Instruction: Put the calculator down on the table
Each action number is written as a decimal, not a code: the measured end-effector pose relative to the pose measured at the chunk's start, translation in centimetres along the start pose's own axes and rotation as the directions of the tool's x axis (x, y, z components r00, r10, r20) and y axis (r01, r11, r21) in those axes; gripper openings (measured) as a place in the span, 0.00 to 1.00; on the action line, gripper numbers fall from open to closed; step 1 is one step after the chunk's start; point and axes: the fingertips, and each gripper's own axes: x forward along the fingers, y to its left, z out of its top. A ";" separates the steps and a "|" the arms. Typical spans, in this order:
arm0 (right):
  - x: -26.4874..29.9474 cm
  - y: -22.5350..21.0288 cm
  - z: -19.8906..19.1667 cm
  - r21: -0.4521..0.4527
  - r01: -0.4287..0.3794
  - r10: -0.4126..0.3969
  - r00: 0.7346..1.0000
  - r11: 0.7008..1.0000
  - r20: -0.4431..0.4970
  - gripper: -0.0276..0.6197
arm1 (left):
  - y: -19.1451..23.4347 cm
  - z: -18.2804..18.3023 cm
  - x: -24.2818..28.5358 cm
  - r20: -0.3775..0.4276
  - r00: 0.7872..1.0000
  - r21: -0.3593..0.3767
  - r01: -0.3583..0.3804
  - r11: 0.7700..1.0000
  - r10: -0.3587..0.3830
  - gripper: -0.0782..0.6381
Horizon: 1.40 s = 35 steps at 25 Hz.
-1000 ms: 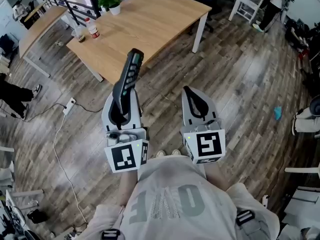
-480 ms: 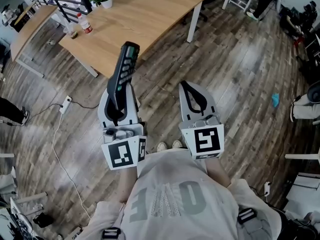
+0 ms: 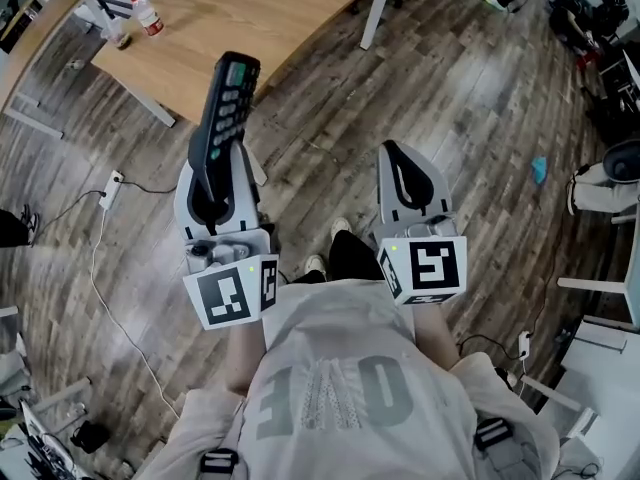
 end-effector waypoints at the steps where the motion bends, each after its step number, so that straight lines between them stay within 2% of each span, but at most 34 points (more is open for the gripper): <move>1: 0.2 0.0 -0.2 0.004 0.003 -0.003 1.000 1.000 -0.003 0.08 | 0.2 -0.2 0.2 -0.001 1.000 0.000 0.001 1.000 -0.001 0.28; 11: 5.5 -1.3 -1.0 -0.003 -0.023 0.023 0.999 1.000 0.041 0.08 | 0.9 -1.9 4.2 0.030 1.000 0.008 0.003 1.000 -0.003 0.28; 20: 16.0 -6.6 -1.1 0.007 -0.072 0.071 0.997 0.997 0.041 0.08 | 0.9 -5.3 14.1 0.021 0.999 0.021 -0.035 0.999 0.034 0.28; 27: 27.2 -11.7 0.4 0.023 -0.161 0.159 0.986 0.987 0.045 0.08 | 1.7 -6.8 24.4 0.016 0.993 0.065 -0.120 0.991 0.119 0.28; 35: 37.8 -16.2 1.7 0.049 -0.239 0.237 0.970 0.970 0.046 0.08 | 4.1 -8.3 34.0 0.009 0.973 0.095 -0.231 0.968 0.231 0.28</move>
